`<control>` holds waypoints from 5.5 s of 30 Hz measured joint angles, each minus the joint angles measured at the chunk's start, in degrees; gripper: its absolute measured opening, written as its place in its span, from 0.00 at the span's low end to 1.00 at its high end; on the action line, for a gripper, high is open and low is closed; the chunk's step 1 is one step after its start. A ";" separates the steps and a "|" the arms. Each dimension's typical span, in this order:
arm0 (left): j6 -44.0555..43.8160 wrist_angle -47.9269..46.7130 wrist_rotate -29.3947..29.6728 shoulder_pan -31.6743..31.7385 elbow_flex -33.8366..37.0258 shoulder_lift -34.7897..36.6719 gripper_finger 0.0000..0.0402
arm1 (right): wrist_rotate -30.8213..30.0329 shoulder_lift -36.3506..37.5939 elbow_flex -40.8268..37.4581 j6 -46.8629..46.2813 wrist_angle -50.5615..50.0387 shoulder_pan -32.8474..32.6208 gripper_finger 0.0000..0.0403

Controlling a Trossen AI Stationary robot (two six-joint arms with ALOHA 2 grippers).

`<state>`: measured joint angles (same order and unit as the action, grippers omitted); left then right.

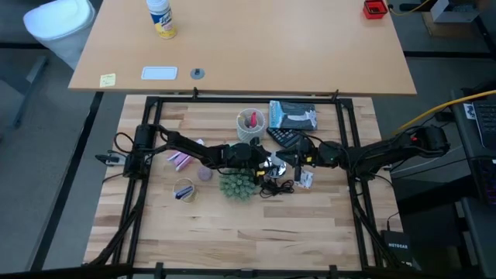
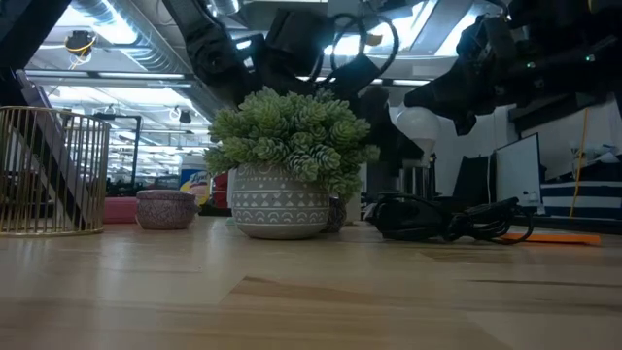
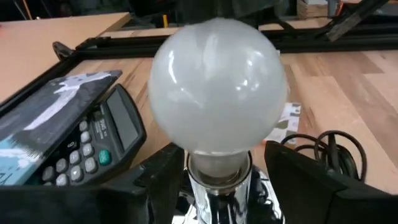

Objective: Screw lightbulb
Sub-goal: Insert the lightbulb into the silver desk lamp

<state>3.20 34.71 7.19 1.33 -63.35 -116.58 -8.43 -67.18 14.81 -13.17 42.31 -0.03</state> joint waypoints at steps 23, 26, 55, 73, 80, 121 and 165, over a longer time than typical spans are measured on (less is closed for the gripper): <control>-6.08 -17.54 -0.20 -2.97 -0.02 10.83 0.51 | -0.09 -0.08 -0.09 0.00 0.30 0.02 0.12; -6.13 -17.46 -1.88 -3.97 -0.02 10.83 0.51 | -0.09 -0.08 -0.08 0.00 0.30 0.02 0.12; -13.90 -8.10 -1.86 -3.04 -0.07 7.46 0.03 | 0.04 -0.10 -0.11 -0.02 0.51 0.02 0.12; -13.92 -8.78 5.62 -2.76 -0.07 7.46 0.00 | 3.19 -0.08 -0.11 -3.07 0.54 0.07 0.12; -13.31 -9.02 8.71 -2.85 -0.07 7.46 0.00 | 4.21 -0.08 -0.11 -4.48 0.55 0.09 0.12; -12.81 -10.68 21.02 -2.45 -0.04 8.33 0.00 | 4.15 4.76 -0.27 -1.39 2.78 0.02 0.12; -8.78 -15.37 1.45 -4.22 -0.04 11.81 0.00 | -7.04 8.86 -0.09 -3.06 -14.28 0.07 0.12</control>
<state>-5.58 19.34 8.64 -2.90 -63.40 -104.77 -15.46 -58.33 14.72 -16.23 28.03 0.03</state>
